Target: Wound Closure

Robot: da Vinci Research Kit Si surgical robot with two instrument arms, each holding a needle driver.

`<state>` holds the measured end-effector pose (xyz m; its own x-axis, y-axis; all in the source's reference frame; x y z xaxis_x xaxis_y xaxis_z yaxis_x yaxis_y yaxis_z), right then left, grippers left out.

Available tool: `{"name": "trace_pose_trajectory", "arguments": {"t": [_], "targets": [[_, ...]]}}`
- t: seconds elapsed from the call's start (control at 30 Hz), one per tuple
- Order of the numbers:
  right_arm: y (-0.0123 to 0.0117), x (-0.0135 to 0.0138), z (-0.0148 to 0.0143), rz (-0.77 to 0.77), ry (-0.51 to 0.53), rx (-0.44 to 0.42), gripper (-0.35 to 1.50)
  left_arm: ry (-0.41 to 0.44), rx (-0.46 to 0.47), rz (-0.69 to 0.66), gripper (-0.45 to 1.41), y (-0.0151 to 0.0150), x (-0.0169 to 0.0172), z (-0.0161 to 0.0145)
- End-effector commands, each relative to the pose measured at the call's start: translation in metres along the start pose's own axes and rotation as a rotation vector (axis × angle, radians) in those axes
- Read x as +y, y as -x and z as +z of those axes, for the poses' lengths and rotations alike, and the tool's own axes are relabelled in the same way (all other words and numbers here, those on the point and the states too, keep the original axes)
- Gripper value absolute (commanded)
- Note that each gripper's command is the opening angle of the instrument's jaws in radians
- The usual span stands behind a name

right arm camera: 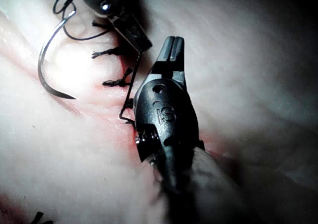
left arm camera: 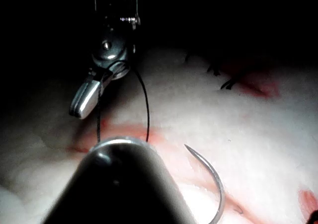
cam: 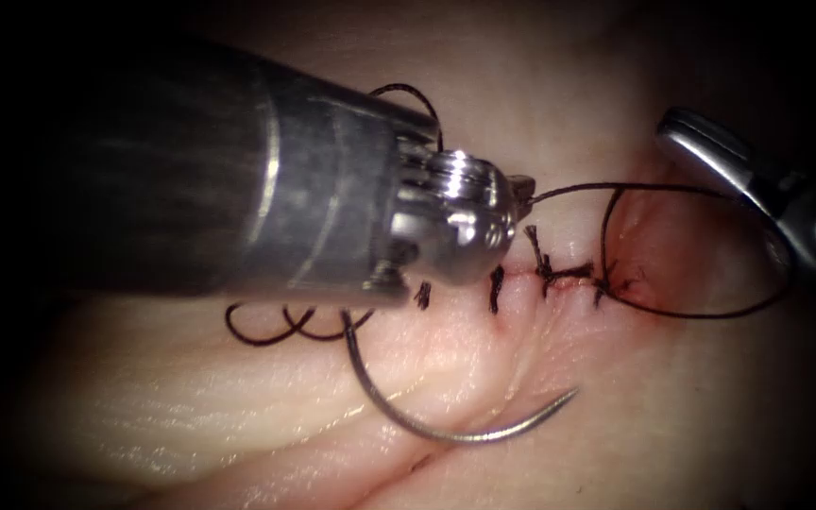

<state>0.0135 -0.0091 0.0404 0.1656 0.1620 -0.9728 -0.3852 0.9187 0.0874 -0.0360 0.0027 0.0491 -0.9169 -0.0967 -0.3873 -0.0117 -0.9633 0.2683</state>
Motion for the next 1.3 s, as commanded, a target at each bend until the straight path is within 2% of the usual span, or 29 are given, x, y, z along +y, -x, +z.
{"name": "trace_pose_trajectory", "arguments": {"t": [0.03,0.1,0.13,0.2,0.37,0.43,0.6,0.67,0.7,0.83,1.0,1.2,1.23,1.3], "targets": [[0.001,-0.0007,0.0011,-0.005,-0.033,-0.012,-0.35,-0.008,0.002,-0.005,-0.45,-0.0003,-0.0004,0.0007],[0.0013,-0.001,0.0012,-0.002,-0.052,-0.021,-0.35,-0.012,0.002,-0.01,-0.45,-0.0002,-0.0007,0.0008],[0.0021,-0.0021,0.0018,0.005,-0.129,-0.054,-0.35,-0.024,0.002,-0.021,-0.45,-0.0003,-0.0012,0.0013],[0.0029,-0.0033,0.0027,0.012,-0.194,-0.074,-0.35,-0.035,0.006,-0.018,-0.45,-0.0004,-0.0015,0.0019],[0.0027,-0.0044,0.0035,0.015,-0.242,-0.033,-0.35,-0.049,0.01,-0.026,-0.45,-0.0005,-0.0018,0.003],[0.0018,-0.0048,0.0039,0.026,-0.237,0.006,-0.35,-0.061,0.005,-0.018,-0.45,-0.0004,-0.0014,0.0044],[-0.0004,-0.0049,0.0048,0.064,-0.141,0.102,-0.35,-0.086,0.003,0.003,-0.45,0.0001,0.0003,0.0067],[-0.0007,-0.0048,0.0048,0.07,-0.116,0.106,-0.35,-0.091,0.009,0.005,-0.45,0.0003,0.0007,0.0069],[-0.0012,-0.0045,0.0047,0.089,-0.063,0.102,-0.35,-0.086,0.014,0.014,-0.45,0.0006,0.0015,0.0071],[-0.0015,-0.0038,0.0041,0.091,-0.018,0.112,-0.35,-0.08,0.028,0.015,-0.45,0.0006,0.0021,0.0064],[-0.0016,-0.003,0.0037,0.114,0.062,0.136,-0.35,-0.072,0.035,0.019,-0.45,-0.0008,0.0028,0.0053],[-0.0015,-0.0027,0.0037,0.119,0.156,0.07,-0.35,-0.064,0.049,0.044,-0.45,-0.0034,0.0042,0.0044],[-0.0013,-0.0026,0.0036,0.159,0.193,-0.008,-0.35,-0.061,0.051,0.04,-0.45,-0.0039,0.0046,0.0038],[-0.0011,-0.0025,0.0035,0.224,0.214,-0.082,-0.35,-0.057,0.057,0.037,-0.45,-0.0041,0.0048,0.0031]]}}
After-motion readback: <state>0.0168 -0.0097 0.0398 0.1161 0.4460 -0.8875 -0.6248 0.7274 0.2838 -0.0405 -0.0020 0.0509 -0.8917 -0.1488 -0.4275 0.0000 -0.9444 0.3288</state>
